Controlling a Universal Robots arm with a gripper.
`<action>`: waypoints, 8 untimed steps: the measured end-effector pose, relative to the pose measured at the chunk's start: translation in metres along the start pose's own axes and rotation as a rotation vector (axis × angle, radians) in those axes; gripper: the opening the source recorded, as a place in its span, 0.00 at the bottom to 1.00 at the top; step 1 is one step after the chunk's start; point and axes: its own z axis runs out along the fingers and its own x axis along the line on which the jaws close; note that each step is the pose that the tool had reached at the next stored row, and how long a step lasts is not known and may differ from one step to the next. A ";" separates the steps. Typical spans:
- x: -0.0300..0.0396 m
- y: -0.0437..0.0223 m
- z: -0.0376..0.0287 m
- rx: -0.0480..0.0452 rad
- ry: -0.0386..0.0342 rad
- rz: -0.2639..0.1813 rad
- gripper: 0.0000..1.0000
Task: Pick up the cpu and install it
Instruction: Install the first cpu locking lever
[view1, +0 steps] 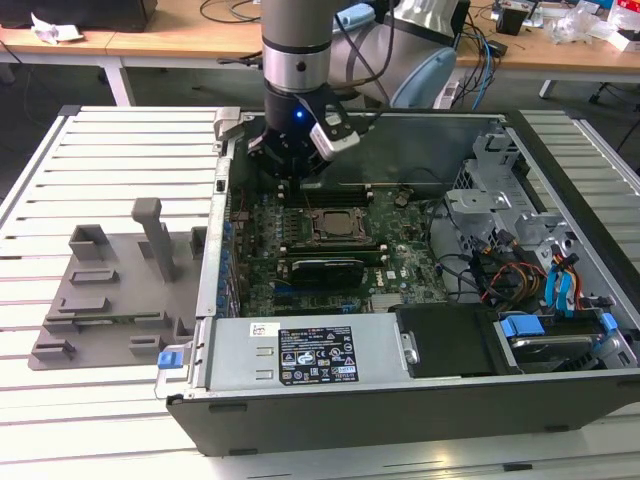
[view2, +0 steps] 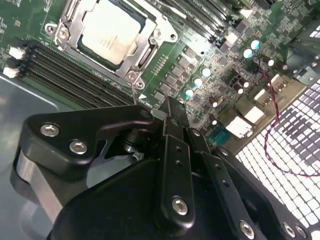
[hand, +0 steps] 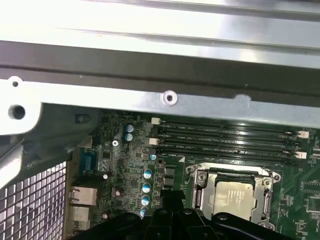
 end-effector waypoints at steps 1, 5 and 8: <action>0.0000 0.0005 -0.0017 0.0000 -0.0007 0.000 0.11; 0.0000 0.0060 -0.0068 0.0003 -0.0039 0.000 0.11; 0.0042 0.0102 -0.0069 -0.0155 -0.0062 0.000 0.11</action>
